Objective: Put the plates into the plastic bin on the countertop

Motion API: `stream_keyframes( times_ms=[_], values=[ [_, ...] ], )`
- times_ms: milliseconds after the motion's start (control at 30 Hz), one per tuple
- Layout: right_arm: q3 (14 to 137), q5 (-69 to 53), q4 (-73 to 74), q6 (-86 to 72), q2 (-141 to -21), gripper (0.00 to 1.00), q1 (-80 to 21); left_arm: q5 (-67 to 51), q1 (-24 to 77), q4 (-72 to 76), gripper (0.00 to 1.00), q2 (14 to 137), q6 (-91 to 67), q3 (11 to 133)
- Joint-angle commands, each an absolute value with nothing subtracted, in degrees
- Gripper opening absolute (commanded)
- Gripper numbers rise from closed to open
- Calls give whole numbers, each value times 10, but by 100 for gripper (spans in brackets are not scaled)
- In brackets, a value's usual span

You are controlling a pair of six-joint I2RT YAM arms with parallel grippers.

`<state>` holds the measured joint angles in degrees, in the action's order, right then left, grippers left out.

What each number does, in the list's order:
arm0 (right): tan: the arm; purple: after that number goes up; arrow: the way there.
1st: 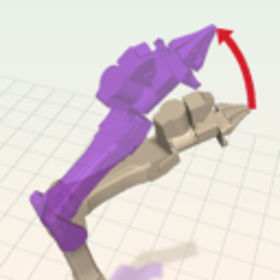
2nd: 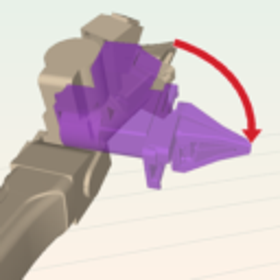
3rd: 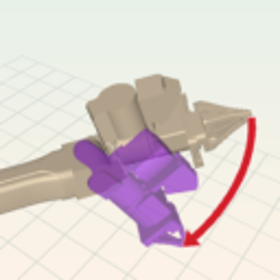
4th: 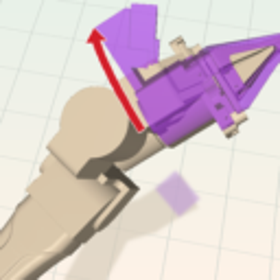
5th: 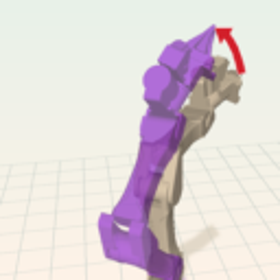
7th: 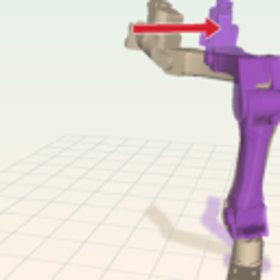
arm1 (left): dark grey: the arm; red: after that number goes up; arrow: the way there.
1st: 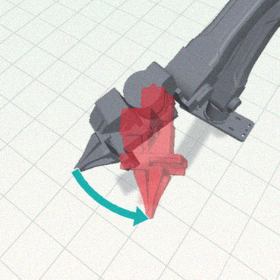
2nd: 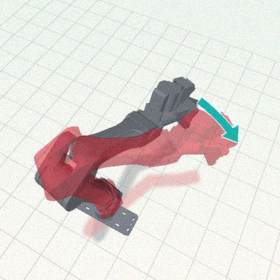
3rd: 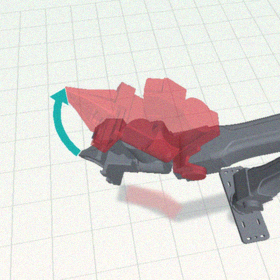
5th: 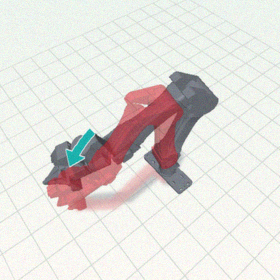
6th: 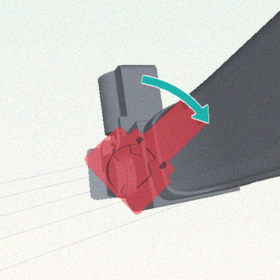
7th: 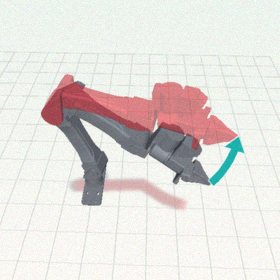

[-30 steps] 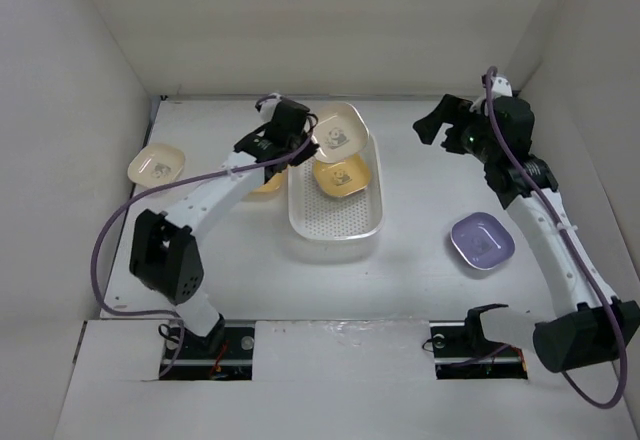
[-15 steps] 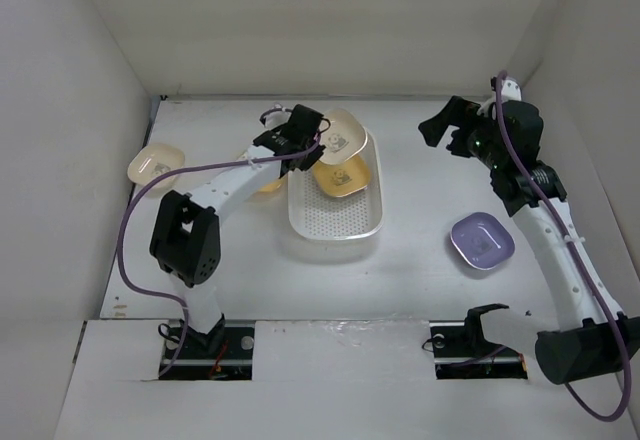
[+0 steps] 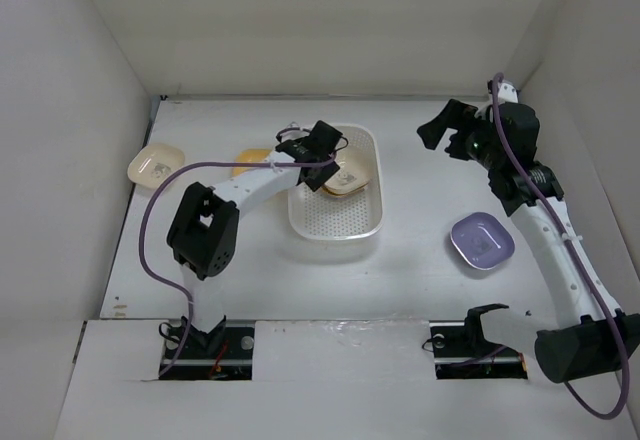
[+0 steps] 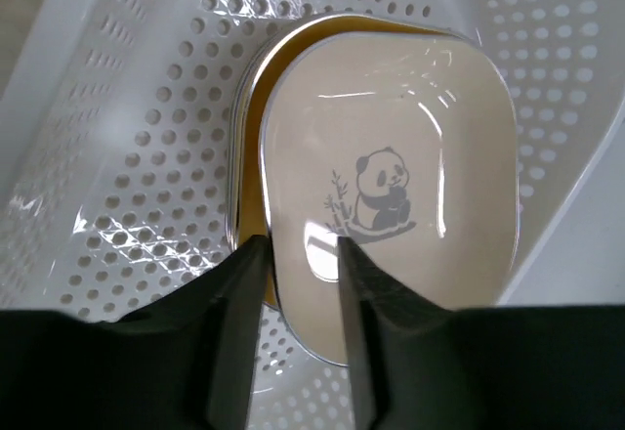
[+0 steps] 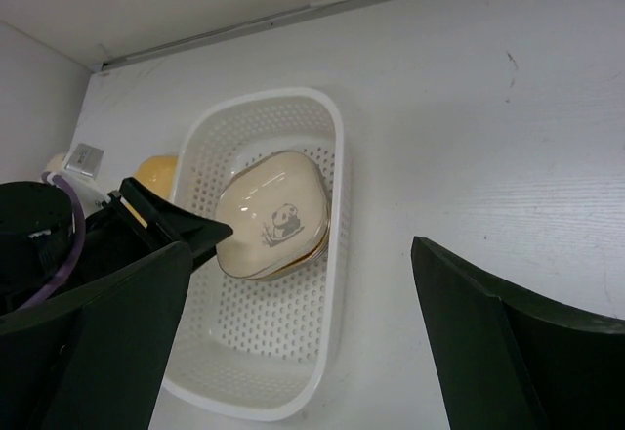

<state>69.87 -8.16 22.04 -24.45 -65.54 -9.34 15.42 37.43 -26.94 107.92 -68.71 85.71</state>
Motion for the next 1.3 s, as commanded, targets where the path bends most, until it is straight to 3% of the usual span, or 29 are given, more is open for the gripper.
stream_keyframes(
  times_ms=[0, 67, 100, 133, 233, 400, 633, 800, 1067, 1167, 1267],
  values=[
    [700, -91, 198, -249, -652, 100, -89, 184, 371, -284, 38, 1044, -712, 847],
    [700, -91, 198, -249, -652, 100, -89, 190, 371, -284, 51, 1024, -707, 847],
    [700, -91, 198, -249, -652, 100, -89, 200, 378, -284, 60, 1016, -707, 847],
    [700, -84, 198, -249, -652, 100, -89, 208, 378, -290, 76, 1008, -701, 860],
    [687, -37, 220, -256, -652, 100, -89, 249, 403, -307, 98, 977, -680, 895],
    [602, 85, 276, -352, -639, 100, -49, 301, 376, -357, 100, 952, -614, 956],
    [396, 39, 200, -410, -582, 100, 88, 218, 170, -317, 100, 918, -477, 884],
    [356, -16, 151, -405, -650, 98, 134, 121, 47, -321, 100, 971, -376, 905],
    [371, -34, 75, -400, -767, 92, 151, 92, 40, -324, 100, 1012, -345, 938],
    [388, -40, 75, -400, -798, 84, 151, 80, 40, -316, 100, 1012, -345, 930],
    [393, -40, 81, -395, -809, 63, 151, 73, 40, -311, 100, 1005, -351, 919]
  ],
)
